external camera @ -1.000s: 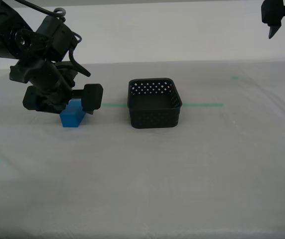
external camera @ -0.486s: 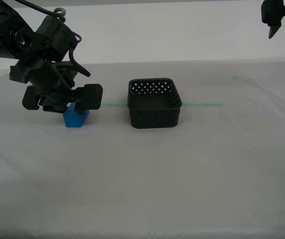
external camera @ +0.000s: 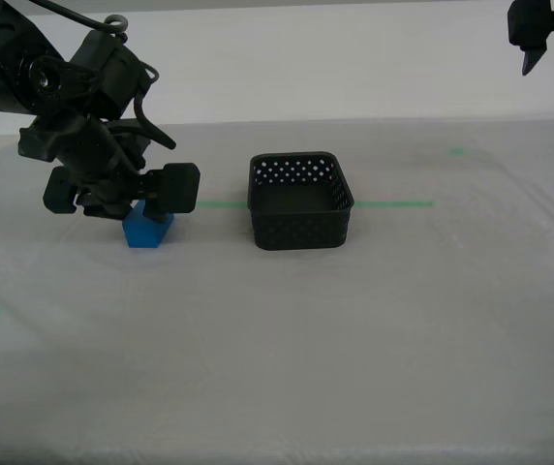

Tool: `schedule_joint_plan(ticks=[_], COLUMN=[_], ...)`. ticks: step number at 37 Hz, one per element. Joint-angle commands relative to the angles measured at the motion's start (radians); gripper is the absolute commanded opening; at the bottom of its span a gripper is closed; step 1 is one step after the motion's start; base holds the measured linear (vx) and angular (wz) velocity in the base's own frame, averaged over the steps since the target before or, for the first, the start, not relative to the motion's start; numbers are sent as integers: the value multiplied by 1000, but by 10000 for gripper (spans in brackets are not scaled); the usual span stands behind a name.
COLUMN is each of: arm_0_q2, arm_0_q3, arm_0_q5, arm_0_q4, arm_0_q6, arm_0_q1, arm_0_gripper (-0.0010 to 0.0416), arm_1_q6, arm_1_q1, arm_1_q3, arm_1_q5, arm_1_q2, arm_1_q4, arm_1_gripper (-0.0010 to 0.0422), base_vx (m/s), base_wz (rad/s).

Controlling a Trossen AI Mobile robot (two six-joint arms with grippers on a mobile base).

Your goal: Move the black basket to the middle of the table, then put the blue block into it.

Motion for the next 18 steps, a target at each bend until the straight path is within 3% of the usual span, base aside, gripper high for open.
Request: schedule_joint_plan(ticks=[1, 11, 18], arm_0_q2=[-1, -1, -1], arm_0_q3=[1, 1, 1], arm_0_q5=[1, 1, 1], arm_0_q4=[2, 2, 2], arm_0_q6=[0, -1, 0], arm_0_q1=[0, 0, 0], arm_0_gripper=[394, 394, 393], arm_1_q6=[-2, -2, -1], arm_1_q1=[0, -1, -2], arm_1_q3=[1, 22, 108], arm_1_q5=[-3, 12, 85], arm_1_q2=[0, -1, -1], arm_1_q4=[2, -42, -183], arm_1_gripper=[4, -1, 0], base_vx=[0, 0, 0], base_wz=[0, 0, 0])
